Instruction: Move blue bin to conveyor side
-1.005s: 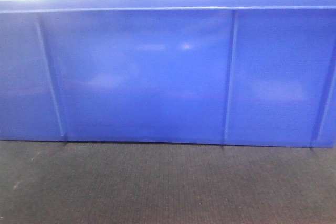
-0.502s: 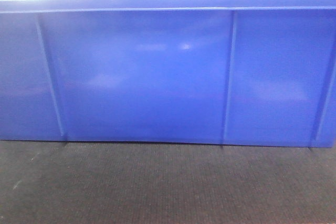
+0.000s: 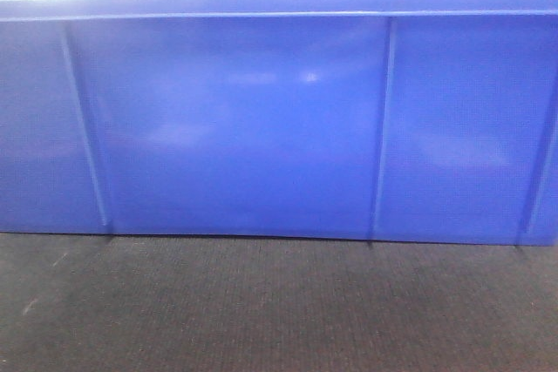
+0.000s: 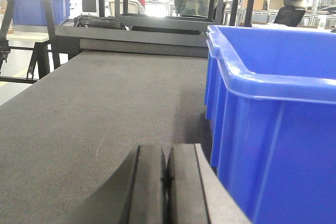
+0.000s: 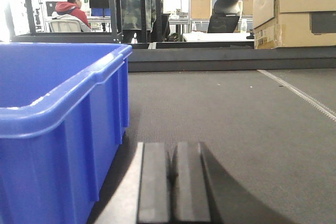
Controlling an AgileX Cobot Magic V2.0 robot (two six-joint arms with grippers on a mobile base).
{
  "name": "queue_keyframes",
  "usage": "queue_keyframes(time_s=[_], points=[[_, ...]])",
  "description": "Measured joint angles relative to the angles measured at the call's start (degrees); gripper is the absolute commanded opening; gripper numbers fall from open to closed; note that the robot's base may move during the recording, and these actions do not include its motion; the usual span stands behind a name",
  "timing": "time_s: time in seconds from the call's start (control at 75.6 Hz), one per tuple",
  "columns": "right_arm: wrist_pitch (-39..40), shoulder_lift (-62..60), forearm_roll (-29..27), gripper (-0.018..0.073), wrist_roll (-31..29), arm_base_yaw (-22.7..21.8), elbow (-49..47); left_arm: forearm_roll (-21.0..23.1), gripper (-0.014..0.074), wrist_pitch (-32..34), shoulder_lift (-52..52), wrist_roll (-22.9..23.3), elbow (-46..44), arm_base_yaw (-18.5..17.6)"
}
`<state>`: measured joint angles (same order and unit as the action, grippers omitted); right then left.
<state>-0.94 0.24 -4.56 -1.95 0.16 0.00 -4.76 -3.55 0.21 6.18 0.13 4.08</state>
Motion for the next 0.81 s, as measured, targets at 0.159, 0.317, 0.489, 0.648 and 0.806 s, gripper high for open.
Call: queue_keyframes(time_s=[0.159, 0.317, 0.489, 0.648, 0.806], points=[[0.0, 0.0, 0.0, -0.0069, 0.0, 0.0, 0.0, 0.0, -0.0006, 0.0, 0.0, 0.0, 0.0, 0.0], [0.0, 0.0, 0.0, -0.0069, 0.0, 0.0, 0.0, 0.0, -0.0006, 0.0, 0.0, 0.0, 0.0, 0.0], [0.0, 0.0, 0.0, -0.0069, 0.0, 0.0, 0.0, 0.0, -0.0006, 0.0, 0.0, 0.0, 0.0, 0.0], [0.0, 0.0, 0.0, -0.0069, 0.0, 0.0, 0.0, 0.0, -0.0006, 0.0, 0.0, 0.0, 0.0, 0.0], [0.0, 0.0, 0.0, -0.0069, 0.0, 0.0, 0.0, 0.0, -0.0006, 0.0, 0.0, 0.0, 0.0, 0.0]])
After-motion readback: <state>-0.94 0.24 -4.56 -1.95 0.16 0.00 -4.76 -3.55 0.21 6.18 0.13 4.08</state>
